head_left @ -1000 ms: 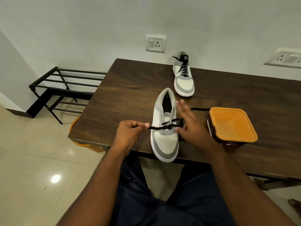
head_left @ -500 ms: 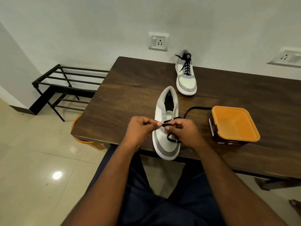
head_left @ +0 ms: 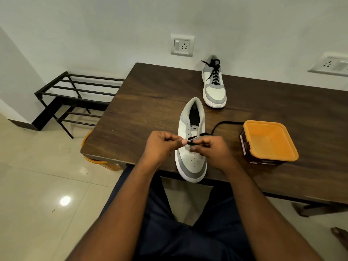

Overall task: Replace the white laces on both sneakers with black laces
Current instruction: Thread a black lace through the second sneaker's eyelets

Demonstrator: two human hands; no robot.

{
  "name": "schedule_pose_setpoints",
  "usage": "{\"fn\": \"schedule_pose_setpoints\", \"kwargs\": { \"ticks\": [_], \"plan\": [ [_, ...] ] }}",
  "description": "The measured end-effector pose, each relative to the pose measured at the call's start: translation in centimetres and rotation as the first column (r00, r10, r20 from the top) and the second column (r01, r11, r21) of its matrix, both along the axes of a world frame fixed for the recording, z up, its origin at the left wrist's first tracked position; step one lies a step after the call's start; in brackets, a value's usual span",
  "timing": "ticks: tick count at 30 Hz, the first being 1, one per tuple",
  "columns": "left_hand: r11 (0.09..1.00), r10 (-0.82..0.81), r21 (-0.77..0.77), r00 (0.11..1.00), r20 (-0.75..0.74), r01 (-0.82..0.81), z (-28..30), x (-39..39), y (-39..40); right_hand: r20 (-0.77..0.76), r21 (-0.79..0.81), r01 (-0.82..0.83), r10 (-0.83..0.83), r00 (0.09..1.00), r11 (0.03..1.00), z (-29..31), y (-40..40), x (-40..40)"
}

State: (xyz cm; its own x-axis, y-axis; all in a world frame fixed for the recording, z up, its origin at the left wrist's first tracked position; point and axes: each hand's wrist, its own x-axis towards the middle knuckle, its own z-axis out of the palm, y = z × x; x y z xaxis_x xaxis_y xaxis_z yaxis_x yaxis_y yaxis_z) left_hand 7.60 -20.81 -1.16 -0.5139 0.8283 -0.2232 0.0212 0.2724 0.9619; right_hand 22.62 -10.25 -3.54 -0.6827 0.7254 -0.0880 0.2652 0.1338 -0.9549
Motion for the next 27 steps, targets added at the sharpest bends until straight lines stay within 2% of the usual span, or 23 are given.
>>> {"fn": "schedule_pose_setpoints", "kwargs": {
  "ticks": [2,4,6,9,11,14,18,20,22,24,27],
  "plan": [
    [0.999,0.042,-0.003,0.999,0.021,-0.042,-0.7,-1.2,-0.8,-0.041,-0.065,0.223,-0.226,0.973,0.973,-0.7,1.2,1.4],
    [0.996,0.086,-0.010,0.994,0.067,-0.086,-1.3,-2.1,-1.4,-0.049,-0.045,0.331,-0.333,0.942,0.942,-1.1,2.2,2.6],
    [0.996,0.084,-0.006,0.992,0.095,-0.084,-1.7,-1.9,-1.4,0.000,-0.029,0.250,-0.250,0.968,0.968,-0.8,2.2,2.7],
    [1.000,0.000,0.021,0.993,0.121,-0.003,-1.9,-0.9,-0.4,0.110,-0.031,-0.013,0.016,0.994,0.999,-0.5,1.2,1.7],
    [0.996,-0.081,0.050,0.989,0.127,0.076,-1.7,-0.3,0.4,0.061,-0.038,-0.093,0.096,0.994,0.995,-0.1,0.5,0.9],
    [0.979,-0.184,0.102,0.977,0.103,0.174,-1.0,-0.1,1.1,-0.123,-0.172,-0.069,0.048,0.991,0.983,0.4,-0.4,-0.4],
    [0.988,-0.127,0.103,0.987,0.095,0.117,-1.1,-0.4,2.2,-0.144,-0.183,0.113,-0.141,0.979,0.976,-0.2,-0.4,-1.3],
    [0.998,0.027,0.062,0.998,0.062,-0.030,-1.9,-0.3,2.9,-0.089,-0.110,0.301,-0.311,0.946,0.947,-0.4,0.2,-1.6],
    [0.991,0.136,0.012,0.990,-0.029,-0.136,-3.3,0.2,3.4,-0.009,0.061,0.444,-0.445,0.896,0.894,-0.6,1.1,-1.9],
    [0.995,0.093,-0.030,0.989,-0.114,-0.097,-4.8,1.2,3.4,0.041,0.234,0.401,-0.421,0.906,0.886,-0.4,1.8,-2.3],
    [0.995,0.082,-0.044,0.976,-0.200,-0.093,-6.5,2.2,3.4,0.165,0.481,0.186,-0.297,0.941,0.857,-0.3,2.0,-3.2]
  ]
}}
